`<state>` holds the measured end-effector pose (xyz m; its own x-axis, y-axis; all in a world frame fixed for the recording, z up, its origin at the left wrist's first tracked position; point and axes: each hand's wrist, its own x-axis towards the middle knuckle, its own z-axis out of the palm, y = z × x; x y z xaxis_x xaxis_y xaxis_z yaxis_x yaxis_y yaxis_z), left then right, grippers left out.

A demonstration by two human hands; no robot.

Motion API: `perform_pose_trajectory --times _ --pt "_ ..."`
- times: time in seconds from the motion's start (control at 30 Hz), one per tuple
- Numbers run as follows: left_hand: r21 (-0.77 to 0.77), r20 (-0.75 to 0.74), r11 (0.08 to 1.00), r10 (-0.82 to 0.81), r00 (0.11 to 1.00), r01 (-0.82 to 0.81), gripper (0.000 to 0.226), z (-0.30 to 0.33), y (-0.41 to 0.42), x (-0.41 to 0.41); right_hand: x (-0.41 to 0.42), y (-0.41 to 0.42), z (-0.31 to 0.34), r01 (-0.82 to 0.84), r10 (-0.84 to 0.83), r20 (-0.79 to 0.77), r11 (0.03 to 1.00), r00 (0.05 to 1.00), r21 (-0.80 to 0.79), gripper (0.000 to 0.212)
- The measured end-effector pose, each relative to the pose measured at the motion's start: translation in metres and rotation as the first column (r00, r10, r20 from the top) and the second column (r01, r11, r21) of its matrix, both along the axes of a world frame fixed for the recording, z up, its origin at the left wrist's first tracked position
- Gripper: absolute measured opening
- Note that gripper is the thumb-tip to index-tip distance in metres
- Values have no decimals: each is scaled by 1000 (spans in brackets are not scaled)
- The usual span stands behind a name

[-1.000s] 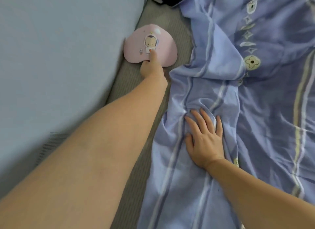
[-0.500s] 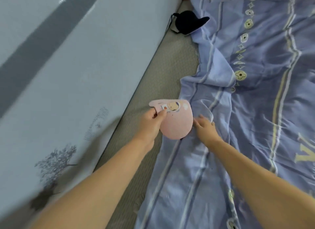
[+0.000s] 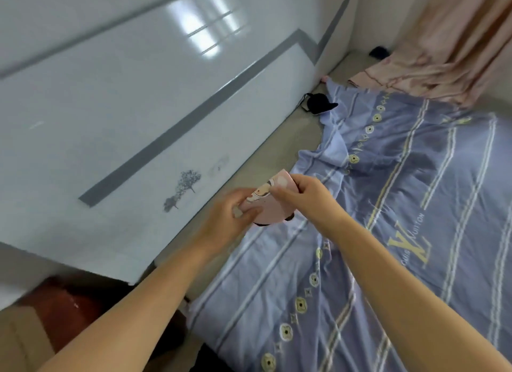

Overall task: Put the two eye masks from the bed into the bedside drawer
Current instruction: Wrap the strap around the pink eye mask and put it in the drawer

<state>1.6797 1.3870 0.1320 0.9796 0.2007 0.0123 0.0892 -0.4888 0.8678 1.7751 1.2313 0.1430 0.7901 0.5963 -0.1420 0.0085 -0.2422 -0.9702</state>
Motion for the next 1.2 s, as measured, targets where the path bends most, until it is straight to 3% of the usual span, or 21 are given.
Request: perform_pose_trajectory --times 0.03,0.1,0.17,0.2,0.27,0.33,0.4,0.5,0.6,0.73,0.77,0.83,0.9,0.97,1.0,1.1,1.13,1.2 --pt "-37 19 999 40 999 -39 31 11 2 -12 -9 3 8 12 -12 43 1000 999 12 9" --pt "-130 19 985 118 993 -115 25 31 7 -34 -25 9 23 19 -20 69 999 997 27 23" --pt "-263 6 956 138 990 -131 12 47 13 -54 -38 14 37 -93 95 -41 994 995 65 38" --pt "-341 1 931 138 990 -129 12 55 16 -65 -45 17 44 -170 182 -119 980 976 107 34" --pt "-545 0 829 147 989 -124 23 68 19 -86 -59 25 56 -238 280 -205 948 938 210 17" --pt "-695 -20 711 137 990 -112 37 75 17 -106 -74 34 68 -169 256 -256 933 932 319 14" --pt "-694 -65 712 81 995 -103 37 77 8 -127 -91 43 75 -80 218 -312 913 924 400 16" --pt "-556 -125 819 85 989 -140 17 78 -5 -158 -124 51 84 -36 203 -339 897 919 440 16" --pt "-520 -112 839 119 987 -161 25 83 -11 -193 -159 51 90 -26 207 -345 886 915 463 15" --pt "-491 -49 820 311 949 -294 22 91 -24 -244 -211 41 95 -64 256 -309 854 916 516 27" --pt "-528 -42 784 359 932 -326 20 93 -27 -258 -226 38 96 -56 255 -311 846 916 530 29" --pt "-726 -59 620 374 925 -298 15 96 -29 -291 -253 35 95 -22 246 -332 832 911 554 31" --pt "-925 -12 349 372 928 -152 16 96 -33 -329 -277 32 93 -19 267 -351 818 897 574 30" --pt "-994 38 105 499 866 -17 18 96 -36 -364 -299 27 91 -32 293 -360 811 886 584 32" --pt "-998 54 43 583 810 35 19 95 -38 -380 -308 24 90 -31 296 -362 810 884 586 33" --pt "-991 65 -30 733 677 128 22 105 -49 -416 -333 7 88 -38 298 -367 819 882 573 33" --pt "-984 69 -64 721 690 166 25 108 -54 -425 -340 2 88 -54 300 -354 825 886 563 33" --pt "-970 127 -105 549 826 218 33 115 -72 -436 -352 -9 95 -107 313 -306 835 899 540 33"
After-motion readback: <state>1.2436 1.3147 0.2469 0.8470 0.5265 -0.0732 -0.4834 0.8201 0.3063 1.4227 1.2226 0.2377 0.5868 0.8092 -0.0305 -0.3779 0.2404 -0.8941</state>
